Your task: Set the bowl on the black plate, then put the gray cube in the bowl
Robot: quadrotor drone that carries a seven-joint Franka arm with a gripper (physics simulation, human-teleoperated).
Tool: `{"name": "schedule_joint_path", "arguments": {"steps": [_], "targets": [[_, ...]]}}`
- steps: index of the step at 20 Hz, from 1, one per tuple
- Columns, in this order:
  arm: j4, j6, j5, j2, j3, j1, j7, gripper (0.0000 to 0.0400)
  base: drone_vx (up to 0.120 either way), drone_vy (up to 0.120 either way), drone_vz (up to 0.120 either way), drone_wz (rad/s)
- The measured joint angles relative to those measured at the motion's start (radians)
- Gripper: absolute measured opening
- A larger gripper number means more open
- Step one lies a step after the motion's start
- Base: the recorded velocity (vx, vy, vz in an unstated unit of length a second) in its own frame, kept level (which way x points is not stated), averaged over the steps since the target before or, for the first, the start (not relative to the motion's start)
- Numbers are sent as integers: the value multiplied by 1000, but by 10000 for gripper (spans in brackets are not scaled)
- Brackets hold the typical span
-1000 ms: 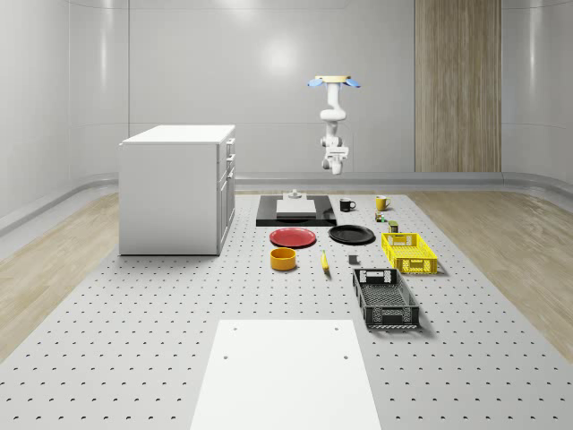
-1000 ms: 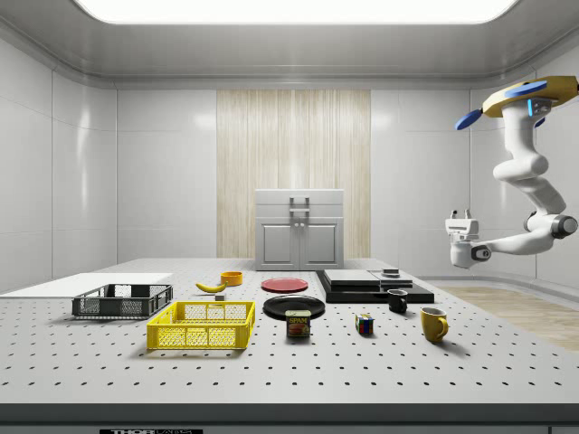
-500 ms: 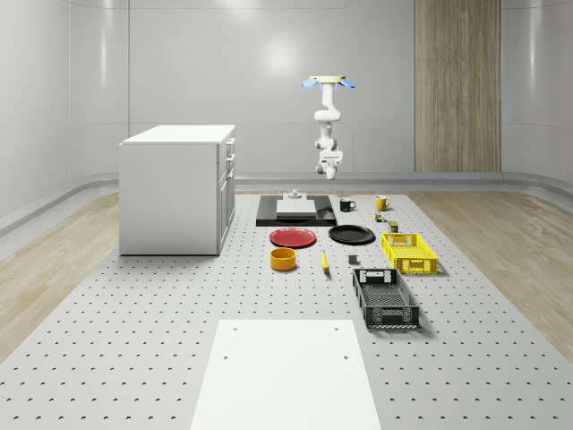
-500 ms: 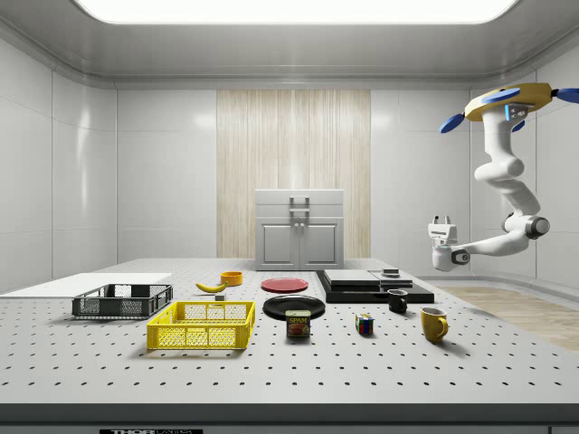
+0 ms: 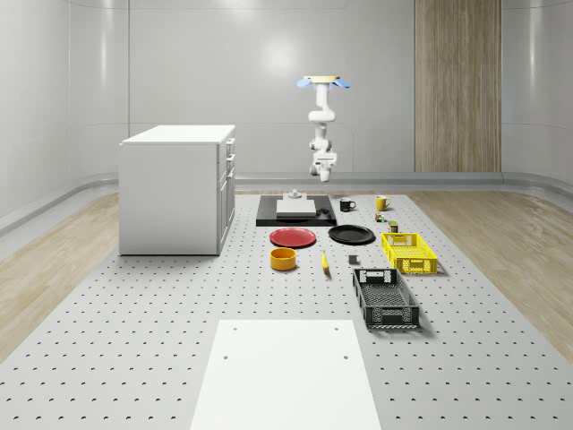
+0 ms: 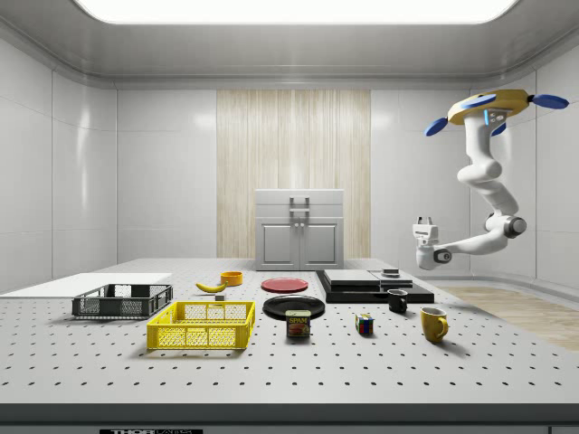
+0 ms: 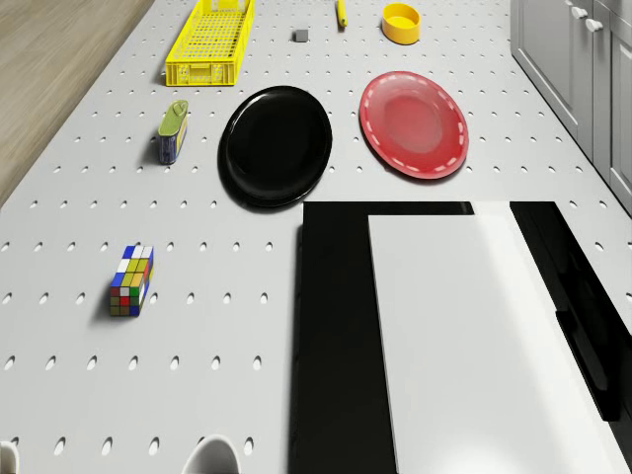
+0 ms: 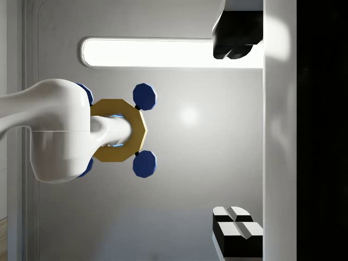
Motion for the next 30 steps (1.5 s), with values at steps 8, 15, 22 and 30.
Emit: {"name": "schedule_joint_path", "arguments": {"steps": [8,15,22,30], "targets": [[-3,5,-1,-4,1,-1,0,400,120,-120,0,0],[-7,11,-4,-7,4,-2,0,400,120,-120,0,0],[-10,16,-16,-11,12,-5,1,400,120,-120,0,0],[-16,22,-63,-16,46,-15,8,400,120,-70,0,0]]}}
